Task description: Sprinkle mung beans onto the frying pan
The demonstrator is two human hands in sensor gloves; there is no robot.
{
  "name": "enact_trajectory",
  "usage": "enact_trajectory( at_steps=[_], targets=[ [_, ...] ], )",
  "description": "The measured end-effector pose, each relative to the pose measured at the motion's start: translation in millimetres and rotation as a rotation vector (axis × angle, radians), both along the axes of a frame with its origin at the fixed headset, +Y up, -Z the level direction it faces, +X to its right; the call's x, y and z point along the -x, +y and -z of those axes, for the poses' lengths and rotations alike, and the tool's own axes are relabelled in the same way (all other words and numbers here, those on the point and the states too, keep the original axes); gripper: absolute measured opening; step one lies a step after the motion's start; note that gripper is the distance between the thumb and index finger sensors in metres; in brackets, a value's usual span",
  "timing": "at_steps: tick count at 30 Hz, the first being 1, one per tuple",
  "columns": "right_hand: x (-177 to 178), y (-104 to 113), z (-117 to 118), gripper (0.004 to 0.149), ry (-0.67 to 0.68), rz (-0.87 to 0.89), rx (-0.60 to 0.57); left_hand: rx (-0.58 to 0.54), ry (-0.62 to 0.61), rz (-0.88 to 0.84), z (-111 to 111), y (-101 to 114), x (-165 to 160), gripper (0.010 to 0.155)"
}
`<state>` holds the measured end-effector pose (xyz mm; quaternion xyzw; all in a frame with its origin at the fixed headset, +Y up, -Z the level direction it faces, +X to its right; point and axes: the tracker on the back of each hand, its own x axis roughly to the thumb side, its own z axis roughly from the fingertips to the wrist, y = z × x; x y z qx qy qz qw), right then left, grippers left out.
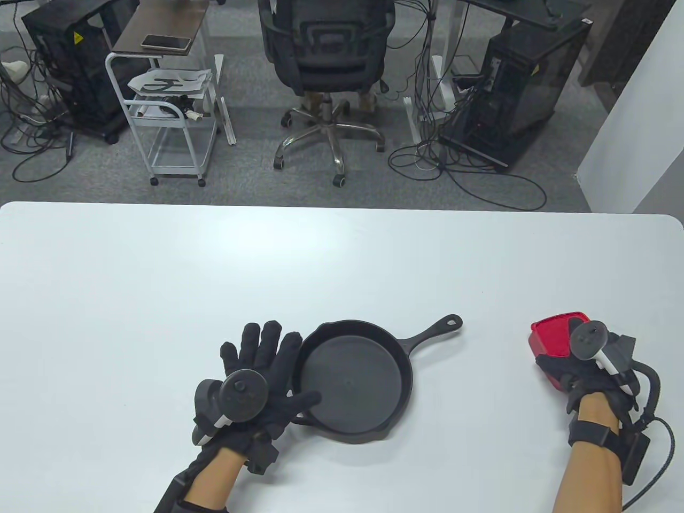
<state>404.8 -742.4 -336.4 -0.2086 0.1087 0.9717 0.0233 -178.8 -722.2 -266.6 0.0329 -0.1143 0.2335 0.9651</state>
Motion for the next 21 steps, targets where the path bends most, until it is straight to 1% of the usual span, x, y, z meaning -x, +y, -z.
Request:
enact_trajectory(
  at_steps=[3, 5, 8, 11, 14, 15, 17, 18, 21],
  targets=[
    [8.4, 6.3, -1.6, 0.100, 0.057, -0.007, -0.016, 0.006, 0.003, -0.003, 0.6, -0.3, 0.5, 0.108],
    [18.2, 14.9, -1.9, 0.100, 0.111, 0.017, -0.032, 0.015, 0.005, -0.023, 1.4, -0.2, 2.2, 0.108],
    [37.0, 31.9, -1.2, 0.102, 0.183, 0.039, -0.068, 0.013, 0.038, -0.001, 0.9, 3.2, 4.2, 0.108],
    [60.6, 51.6, 0.3, 0.101, 0.253, 0.094, -0.080, 0.019, 0.034, -0.033, 0.7, 4.1, 6.6, 0.108],
    [91.8, 72.9, 0.6, 0.102, 0.349, 0.103, -0.094, 0.031, 0.047, -0.052, 0.4, 4.7, 11.4, 0.108],
    [109.8, 84.0, -0.2, 0.102, 0.400, 0.088, -0.107, 0.037, 0.048, -0.072, 0.5, 5.1, 13.7, 0.108],
    [129.6, 94.6, -2.5, 0.103, 0.453, 0.078, -0.123, 0.041, 0.059, -0.100, 0.4, 6.2, 16.4, 0.107],
    [147.6, 103.6, -5.6, 0.103, 0.504, 0.067, -0.150, 0.037, 0.068, -0.110, 0.0, 7.5, 18.5, 0.107],
    [182.6, 117.2, -13.3, 0.103, 0.600, 0.077, -0.181, 0.017, 0.074, -0.168, -1.1, 10.3, 22.9, 0.107]
  ],
)
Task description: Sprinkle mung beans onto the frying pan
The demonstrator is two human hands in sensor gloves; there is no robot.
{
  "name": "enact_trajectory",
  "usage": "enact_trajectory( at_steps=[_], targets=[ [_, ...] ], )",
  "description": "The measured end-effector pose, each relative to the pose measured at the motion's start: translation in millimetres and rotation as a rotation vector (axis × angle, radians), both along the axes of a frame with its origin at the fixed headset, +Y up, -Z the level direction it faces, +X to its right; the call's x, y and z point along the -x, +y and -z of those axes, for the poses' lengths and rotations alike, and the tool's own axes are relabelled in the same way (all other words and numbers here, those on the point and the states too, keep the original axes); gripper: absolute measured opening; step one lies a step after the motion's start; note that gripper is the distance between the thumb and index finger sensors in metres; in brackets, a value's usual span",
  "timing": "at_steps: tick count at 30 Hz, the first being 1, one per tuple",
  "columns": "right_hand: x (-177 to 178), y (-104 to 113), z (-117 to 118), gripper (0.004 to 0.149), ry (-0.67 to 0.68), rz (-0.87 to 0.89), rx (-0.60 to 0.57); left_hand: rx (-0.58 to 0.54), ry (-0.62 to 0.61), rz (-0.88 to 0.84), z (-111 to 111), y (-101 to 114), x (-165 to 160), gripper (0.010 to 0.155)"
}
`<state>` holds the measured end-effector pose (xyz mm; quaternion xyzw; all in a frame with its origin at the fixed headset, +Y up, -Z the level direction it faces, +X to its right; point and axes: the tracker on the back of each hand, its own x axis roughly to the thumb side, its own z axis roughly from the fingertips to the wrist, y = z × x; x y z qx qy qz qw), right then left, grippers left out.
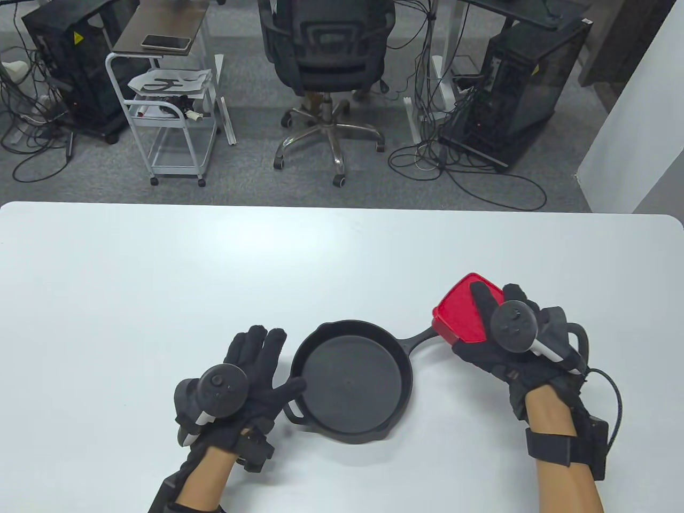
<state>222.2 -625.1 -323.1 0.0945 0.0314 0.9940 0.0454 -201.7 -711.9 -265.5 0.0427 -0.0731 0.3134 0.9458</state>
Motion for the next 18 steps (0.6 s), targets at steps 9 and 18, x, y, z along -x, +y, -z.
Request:
enact_trajectory(
  at_steps=[9, 18],
  targets=[
    [117.2, 31.1, -37.2, 0.104, 0.323, 0.021, -0.047, 0.035, 0.060, -0.207, -1.7, 2.0, 17.4, 0.105],
    [207.5, 37.1, -73.5, 0.103, 0.556, 0.002, -0.036, 0.217, -0.112, -0.769, -0.3, -6.5, 24.0, 0.107]
  ],
)
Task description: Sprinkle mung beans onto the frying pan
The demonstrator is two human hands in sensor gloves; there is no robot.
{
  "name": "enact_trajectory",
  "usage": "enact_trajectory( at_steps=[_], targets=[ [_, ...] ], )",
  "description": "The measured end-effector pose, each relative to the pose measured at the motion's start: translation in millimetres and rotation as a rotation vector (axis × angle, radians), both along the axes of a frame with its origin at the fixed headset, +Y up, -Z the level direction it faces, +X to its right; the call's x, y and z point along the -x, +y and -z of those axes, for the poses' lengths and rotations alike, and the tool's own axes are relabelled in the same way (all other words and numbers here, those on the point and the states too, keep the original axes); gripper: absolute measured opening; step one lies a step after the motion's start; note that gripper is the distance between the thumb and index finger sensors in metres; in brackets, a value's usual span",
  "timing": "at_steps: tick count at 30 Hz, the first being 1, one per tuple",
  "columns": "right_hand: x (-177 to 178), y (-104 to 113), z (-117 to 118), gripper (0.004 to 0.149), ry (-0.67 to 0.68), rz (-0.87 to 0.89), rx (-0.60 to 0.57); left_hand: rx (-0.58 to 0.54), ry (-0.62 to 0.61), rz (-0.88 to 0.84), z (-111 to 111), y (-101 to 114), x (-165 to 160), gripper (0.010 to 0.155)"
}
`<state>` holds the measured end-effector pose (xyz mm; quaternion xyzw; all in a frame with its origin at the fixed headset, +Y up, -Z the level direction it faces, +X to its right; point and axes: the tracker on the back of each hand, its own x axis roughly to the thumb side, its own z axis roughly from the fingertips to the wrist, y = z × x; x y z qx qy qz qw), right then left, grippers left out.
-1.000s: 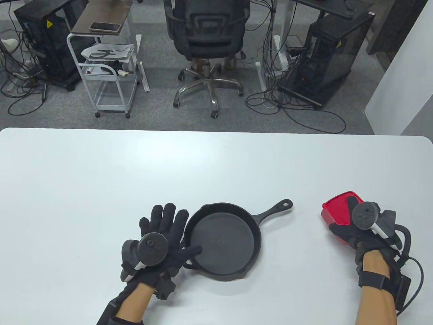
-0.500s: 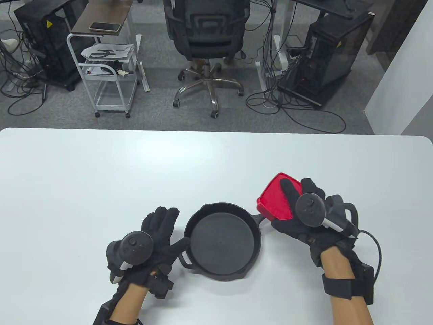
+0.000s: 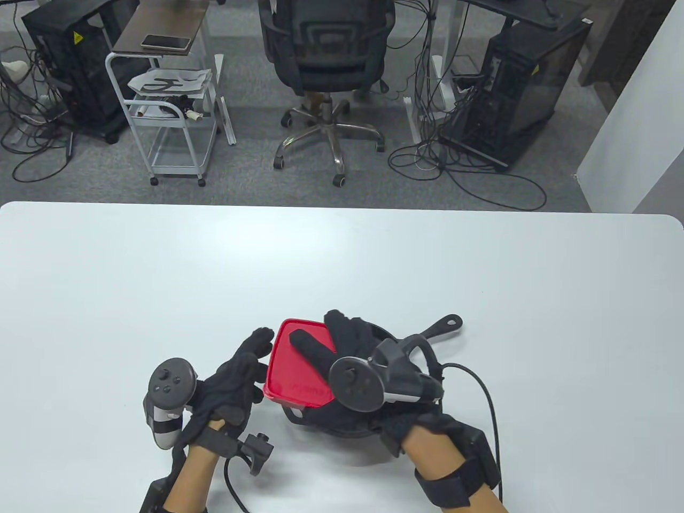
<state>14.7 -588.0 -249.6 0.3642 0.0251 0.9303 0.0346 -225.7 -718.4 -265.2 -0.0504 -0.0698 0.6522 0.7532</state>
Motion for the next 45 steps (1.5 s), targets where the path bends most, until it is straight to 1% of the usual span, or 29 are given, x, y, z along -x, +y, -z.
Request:
enact_trajectory(
  at_steps=[1, 3, 5, 7, 8, 11, 14, 16, 18, 21, 24, 26, 28, 31, 33, 36, 38, 40, 42, 43, 44, 45],
  targets=[
    [5.1, -0.6, -2.1, 0.103, 0.010, -0.003, 0.001, 0.013, -0.026, -0.053, 0.2, -1.1, -0.6, 0.107],
    [18.0, -2.8, -7.6, 0.103, 0.036, -0.016, 0.004, 0.060, -0.106, -0.219, 0.0, -2.8, -3.3, 0.107],
    [24.4, -4.3, -11.1, 0.103, 0.040, -0.031, -0.004, 0.110, -0.163, -0.297, -1.3, -4.2, -4.5, 0.109],
    [26.3, -5.0, -11.7, 0.102, 0.039, -0.041, -0.017, 0.145, -0.181, -0.316, -1.6, -4.6, -4.7, 0.105],
    [26.5, -5.7, -11.1, 0.102, 0.037, -0.045, -0.013, 0.160, -0.210, -0.305, -1.1, -5.3, -5.5, 0.103],
    [24.3, -9.6, -8.3, 0.101, 0.036, -0.058, 0.023, 0.200, -0.249, -0.323, 1.3, -11.6, -7.5, 0.096],
    [22.0, -14.3, -5.6, 0.099, 0.021, -0.074, 0.046, 0.229, -0.220, -0.362, 2.4, -17.7, -11.3, 0.089],
    [21.1, -16.6, -4.9, 0.096, 0.018, -0.076, 0.042, 0.243, -0.228, -0.378, 3.7, -22.9, -13.1, 0.088],
    [20.4, -20.2, -4.9, 0.093, -0.010, -0.095, 0.045, 0.270, -0.195, -0.411, 4.6, -27.7, -15.3, 0.087],
    [21.1, -22.8, -7.1, 0.090, -0.022, -0.120, -0.018, 0.260, -0.173, -0.403, 6.0, -31.1, -16.2, 0.085],
    [22.5, -24.7, -9.5, 0.089, -0.038, -0.144, -0.042, 0.259, -0.156, -0.396, 6.3, -31.4, -16.0, 0.085],
    [24.4, -25.2, -11.6, 0.088, -0.043, -0.109, -0.057, 0.252, -0.139, -0.380, 6.8, -31.2, -15.6, 0.084],
    [26.7, -25.7, -13.4, 0.091, -0.045, -0.088, -0.058, 0.259, -0.145, -0.360, 6.9, -32.2, -14.8, 0.085],
    [30.8, -27.5, -17.2, 0.088, -0.104, -0.107, -0.069, 0.263, -0.124, -0.352, 7.6, -35.2, -15.7, 0.086],
    [32.4, -29.3, -19.4, 0.087, -0.118, -0.122, -0.078, 0.261, -0.125, -0.370, 7.9, -36.2, -16.8, 0.085],
    [36.1, -35.8, -21.5, 0.088, -0.160, -0.141, -0.045, 0.259, -0.120, -0.363, 8.3, -36.8, -16.6, 0.085],
    [39.8, -40.9, -21.0, 0.088, -0.164, -0.129, -0.076, 0.257, -0.120, -0.360, 7.6, -36.4, -17.2, 0.085],
    [41.9, -44.1, -19.7, 0.087, -0.185, -0.126, -0.133, 0.262, -0.088, -0.372, 7.2, -37.8, -17.0, 0.085],
    [43.7, -48.7, -17.6, 0.091, -0.211, -0.129, -0.111, 0.258, -0.081, -0.374, 6.7, -37.0, -17.1, 0.084],
    [44.7, -52.5, -16.5, 0.089, -0.227, -0.145, -0.081, 0.254, -0.078, -0.376, 6.4, -36.3, -17.5, 0.084],
    [44.7, -54.8, -15.0, 0.089, -0.220, -0.146, -0.088, 0.259, -0.071, -0.374, 5.5, -36.3, -17.4, 0.084],
    [43.4, -56.3, -13.0, 0.086, -0.223, -0.105, -0.136, 0.267, -0.049, -0.381, 5.1, -37.3, -17.2, 0.084]
  ],
)
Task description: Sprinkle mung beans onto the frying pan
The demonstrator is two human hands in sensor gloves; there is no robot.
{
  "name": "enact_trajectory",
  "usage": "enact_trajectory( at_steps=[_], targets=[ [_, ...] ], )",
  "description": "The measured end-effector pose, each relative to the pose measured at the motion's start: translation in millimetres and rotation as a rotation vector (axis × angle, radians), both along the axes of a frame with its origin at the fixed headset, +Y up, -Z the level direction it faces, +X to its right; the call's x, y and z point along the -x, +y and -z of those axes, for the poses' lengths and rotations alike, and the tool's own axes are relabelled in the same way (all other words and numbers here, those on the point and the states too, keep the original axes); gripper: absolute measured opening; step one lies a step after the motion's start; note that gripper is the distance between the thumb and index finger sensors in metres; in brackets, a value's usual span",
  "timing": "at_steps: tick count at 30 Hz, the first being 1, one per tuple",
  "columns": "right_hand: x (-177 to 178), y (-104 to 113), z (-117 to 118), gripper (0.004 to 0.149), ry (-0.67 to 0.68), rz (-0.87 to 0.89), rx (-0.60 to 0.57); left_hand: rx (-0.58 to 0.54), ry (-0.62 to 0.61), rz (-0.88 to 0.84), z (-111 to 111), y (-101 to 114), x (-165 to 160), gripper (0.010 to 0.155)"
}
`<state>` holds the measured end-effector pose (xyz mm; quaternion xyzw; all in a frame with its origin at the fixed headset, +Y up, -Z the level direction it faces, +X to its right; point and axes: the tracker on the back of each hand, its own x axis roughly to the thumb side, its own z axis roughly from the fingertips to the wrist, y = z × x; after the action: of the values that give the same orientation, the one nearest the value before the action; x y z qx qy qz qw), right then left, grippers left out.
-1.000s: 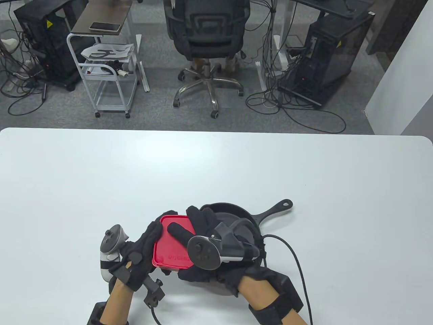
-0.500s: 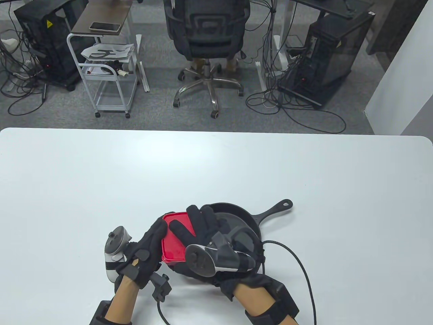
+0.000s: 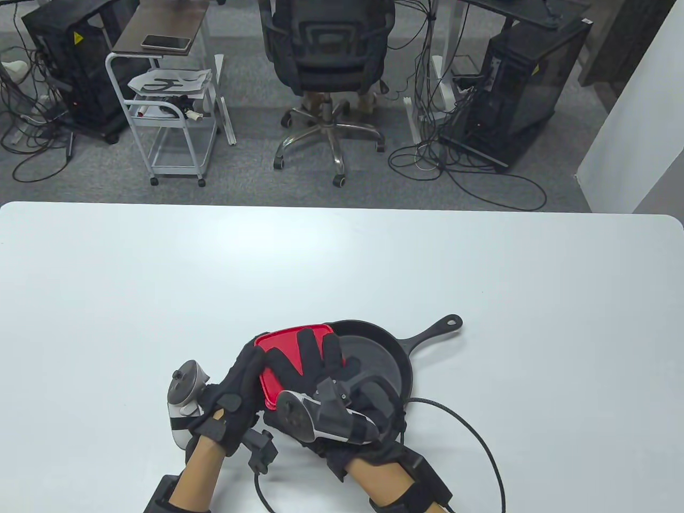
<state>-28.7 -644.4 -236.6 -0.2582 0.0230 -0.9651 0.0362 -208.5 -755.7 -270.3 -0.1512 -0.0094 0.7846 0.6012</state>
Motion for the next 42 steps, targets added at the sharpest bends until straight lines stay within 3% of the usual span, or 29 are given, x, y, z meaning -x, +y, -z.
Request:
enact_trajectory(
  at_steps=[3, 8, 12, 34, 38, 40, 42],
  targets=[
    [-1.9, -4.5, 2.8, 0.082, 0.001, 0.060, -0.009, 0.025, 0.007, -0.028, -0.5, -3.8, -2.2, 0.081],
    [-3.5, -14.5, 0.5, 0.074, 0.059, 0.231, -0.235, 0.056, 0.036, -0.112, -3.0, -7.3, -7.6, 0.079],
    [-7.0, -18.0, 3.6, 0.073, 0.036, 0.328, -0.162, 0.043, -0.005, -0.116, -3.8, -6.0, -10.9, 0.078],
    [-7.8, -8.0, 5.6, 0.069, 0.046, 0.395, -0.118, 0.023, 0.015, -0.221, -6.1, -8.7, -19.3, 0.076],
    [-8.6, -3.5, 8.5, 0.066, 0.039, 0.506, -0.076, 0.002, 0.014, -0.261, -6.0, -8.5, -20.6, 0.075],
    [-6.0, 0.7, 5.5, 0.066, 0.044, 0.431, -0.134, -0.009, -0.001, -0.264, -4.9, -7.2, -19.2, 0.075],
    [-4.6, 2.0, 4.9, 0.066, 0.035, 0.471, -0.098, -0.022, 0.002, -0.258, -5.3, -5.9, -18.0, 0.075]
  ],
)
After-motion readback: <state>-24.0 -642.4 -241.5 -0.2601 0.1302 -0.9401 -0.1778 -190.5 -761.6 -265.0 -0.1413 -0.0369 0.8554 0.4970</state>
